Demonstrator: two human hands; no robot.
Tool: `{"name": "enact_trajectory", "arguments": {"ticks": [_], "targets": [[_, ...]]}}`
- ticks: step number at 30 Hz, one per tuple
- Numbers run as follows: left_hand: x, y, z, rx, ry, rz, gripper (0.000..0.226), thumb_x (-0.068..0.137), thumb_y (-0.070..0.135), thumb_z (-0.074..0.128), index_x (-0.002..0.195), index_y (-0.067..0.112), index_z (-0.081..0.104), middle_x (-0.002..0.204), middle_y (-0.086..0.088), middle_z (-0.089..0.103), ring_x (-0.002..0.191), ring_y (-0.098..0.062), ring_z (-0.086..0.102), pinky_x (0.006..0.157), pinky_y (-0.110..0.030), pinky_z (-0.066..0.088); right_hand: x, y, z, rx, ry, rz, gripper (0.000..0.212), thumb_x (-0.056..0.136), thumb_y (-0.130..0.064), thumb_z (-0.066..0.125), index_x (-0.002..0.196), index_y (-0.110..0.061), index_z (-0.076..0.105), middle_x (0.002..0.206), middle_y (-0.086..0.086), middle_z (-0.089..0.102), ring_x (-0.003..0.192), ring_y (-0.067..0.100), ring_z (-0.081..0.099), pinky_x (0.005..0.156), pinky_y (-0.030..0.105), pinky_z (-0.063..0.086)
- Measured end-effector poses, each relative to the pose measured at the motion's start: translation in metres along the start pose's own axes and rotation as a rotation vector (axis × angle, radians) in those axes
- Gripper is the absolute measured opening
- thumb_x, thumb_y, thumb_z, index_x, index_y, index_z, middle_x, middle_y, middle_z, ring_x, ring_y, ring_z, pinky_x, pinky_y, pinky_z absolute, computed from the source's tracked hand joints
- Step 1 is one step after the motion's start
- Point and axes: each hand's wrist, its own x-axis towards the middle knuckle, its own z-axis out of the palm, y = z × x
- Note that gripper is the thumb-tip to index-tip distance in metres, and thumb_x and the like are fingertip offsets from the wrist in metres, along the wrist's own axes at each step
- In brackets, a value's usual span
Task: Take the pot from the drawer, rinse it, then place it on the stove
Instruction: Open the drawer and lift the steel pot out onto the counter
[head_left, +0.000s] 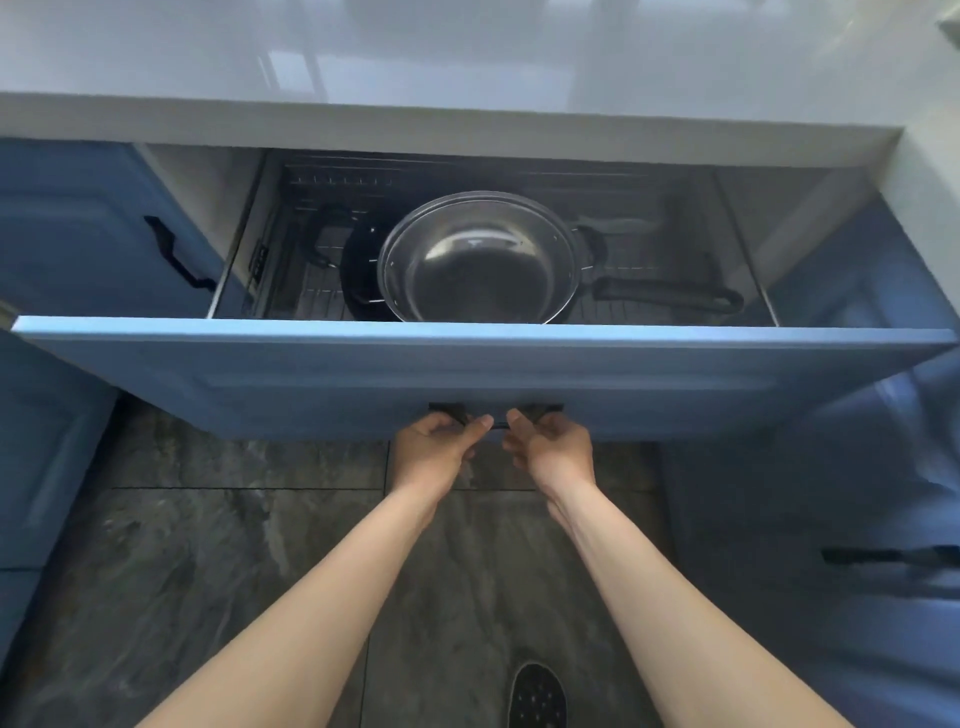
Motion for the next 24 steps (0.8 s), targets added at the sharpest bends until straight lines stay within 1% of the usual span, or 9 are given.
{"name": "enact_trajectory", "arguments": {"ticks": [2,6,10,12,15,17,19,21,24], "targets": [[-0.012,-0.007,-0.007,0.071,-0.006,0.050,0.044,0.075,0.044,0.097,0.086,0.005,0.080,0.082,-0.006,0.083,0.073,-0.020,0.078,0.073,-0.037,0.059,-0.012,0.011,-0.004,-0.026,0.023,-0.009,0.024,0.095,-0.028,0.080,0.090,-0.011,0.064,0.093,0.012,0.081,0.083,0.022,0.080,0.068,0.030,0.062],[-0.032,-0.020,-0.016,0.188,-0.027,0.073,0.043,0.072,0.053,0.096,0.079,0.014,0.079,0.078,0.003,0.083,0.081,-0.016,0.080,0.083,-0.042,0.063,-0.032,0.029,-0.014,-0.093,0.040,-0.008,0.031,0.092,-0.033,0.082,0.104,-0.006,0.069,0.089,0.005,0.082,0.083,0.019,0.082,0.083,0.041,0.066],[-0.051,-0.027,-0.022,0.285,0.013,0.092,0.050,0.063,0.070,0.090,0.073,0.023,0.077,0.075,0.014,0.081,0.079,-0.009,0.078,0.080,-0.042,0.065,-0.047,0.035,-0.023,-0.193,0.040,-0.035,0.033,0.093,-0.034,0.081,0.104,-0.005,0.070,0.088,0.003,0.081,0.069,0.002,0.077,0.071,0.029,0.059],[-0.058,-0.026,-0.024,0.336,0.011,0.110,0.048,0.066,0.071,0.089,0.075,0.025,0.078,0.076,0.014,0.080,0.079,-0.007,0.077,0.080,-0.041,0.065,-0.053,0.035,-0.026,-0.224,0.030,-0.028,0.031,0.093,-0.036,0.081,0.098,-0.007,0.071,0.084,0.003,0.081,0.069,0.006,0.078,0.071,0.031,0.057],[-0.073,-0.019,-0.030,0.378,0.012,0.135,0.041,0.071,0.065,0.091,0.078,0.026,0.079,0.078,0.014,0.080,0.080,-0.004,0.077,0.083,-0.042,0.065,-0.061,0.028,-0.031,-0.429,0.015,-0.062,0.036,0.094,-0.045,0.077,0.094,-0.009,0.072,0.086,0.002,0.080,0.089,0.022,0.078,0.071,0.030,0.053],[-0.088,-0.010,-0.040,0.511,0.016,0.187,0.045,0.071,0.072,0.086,0.085,0.030,0.079,0.083,0.019,0.080,0.087,-0.004,0.077,0.083,-0.038,0.065,-0.074,0.020,-0.037,-0.630,-0.008,-0.134,0.040,0.095,-0.049,0.071,0.107,-0.010,0.072,0.104,0.007,0.079,0.108,0.031,0.073,0.076,0.032,0.051],[-0.108,0.006,-0.051,0.687,0.038,0.264,0.060,0.071,0.081,0.077,0.109,0.035,0.081,0.101,0.017,0.082,0.102,-0.010,0.078,0.088,-0.035,0.063,-0.095,0.004,-0.045,-0.766,-0.024,-0.193,0.047,0.096,-0.053,0.067,0.122,-0.014,0.065,0.121,0.012,0.074,0.116,0.037,0.069,0.084,0.036,0.051],[-0.129,0.028,-0.062,0.786,0.092,0.378,0.079,0.074,0.087,0.069,0.133,0.036,0.074,0.121,0.011,0.081,0.116,-0.018,0.076,0.096,-0.040,0.061,-0.119,-0.012,-0.053,-0.851,-0.015,-0.280,0.052,0.096,-0.059,0.061,0.130,-0.020,0.058,0.130,0.010,0.070,0.122,0.035,0.066,0.090,0.041,0.053],[-0.159,0.066,-0.078,0.834,0.153,0.511,0.090,0.078,0.091,0.059,0.143,0.029,0.069,0.137,0.008,0.075,0.125,-0.021,0.071,0.104,-0.044,0.057,-0.154,-0.044,-0.067,-0.978,-0.016,-0.371,0.075,0.099,-0.066,0.050,0.157,-0.020,0.041,0.159,0.003,0.052,0.148,0.023,0.047,0.115,0.042,0.044]]}}
